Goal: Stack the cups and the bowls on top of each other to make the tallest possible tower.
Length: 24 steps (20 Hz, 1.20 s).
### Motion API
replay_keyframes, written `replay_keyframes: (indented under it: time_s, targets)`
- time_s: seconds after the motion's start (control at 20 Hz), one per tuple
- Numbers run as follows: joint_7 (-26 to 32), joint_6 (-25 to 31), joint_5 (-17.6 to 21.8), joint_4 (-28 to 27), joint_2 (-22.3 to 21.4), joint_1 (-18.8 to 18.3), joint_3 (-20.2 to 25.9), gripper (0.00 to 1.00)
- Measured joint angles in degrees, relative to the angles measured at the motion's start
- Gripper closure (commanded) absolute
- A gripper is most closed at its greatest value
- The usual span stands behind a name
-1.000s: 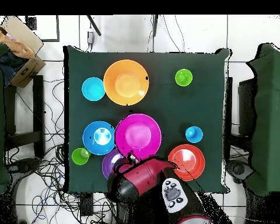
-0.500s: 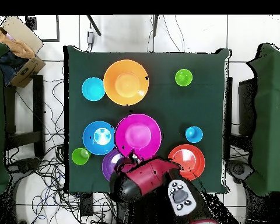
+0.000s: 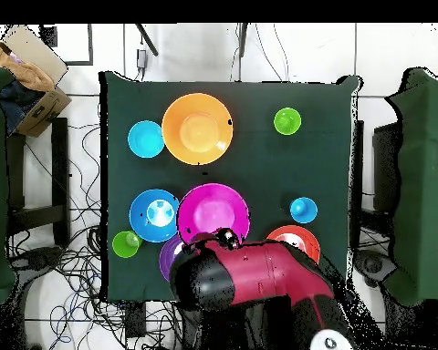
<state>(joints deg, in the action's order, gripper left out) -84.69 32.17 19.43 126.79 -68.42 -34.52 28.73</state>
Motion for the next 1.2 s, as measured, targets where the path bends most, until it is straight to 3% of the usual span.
replay_keyframes:
  time_s: [0.2, 0.45, 0.65, 0.85, 1.2]
  targets:
    - [3.8, 9.7, -7.4, -0.5, -7.9, -2.9, 4.1, 0.00]
    - [12.3, 16.7, -13.7, -1.8, -15.4, -5.2, 7.6, 0.00]
    - [18.5, 20.7, -14.0, -4.8, -18.4, -5.3, 8.9, 0.00]
    - [21.6, 24.9, -12.6, -9.0, -18.5, -5.2, 10.3, 0.00]
    - [21.6, 29.6, -4.6, -17.6, -10.3, -5.5, 12.1, 0.00]
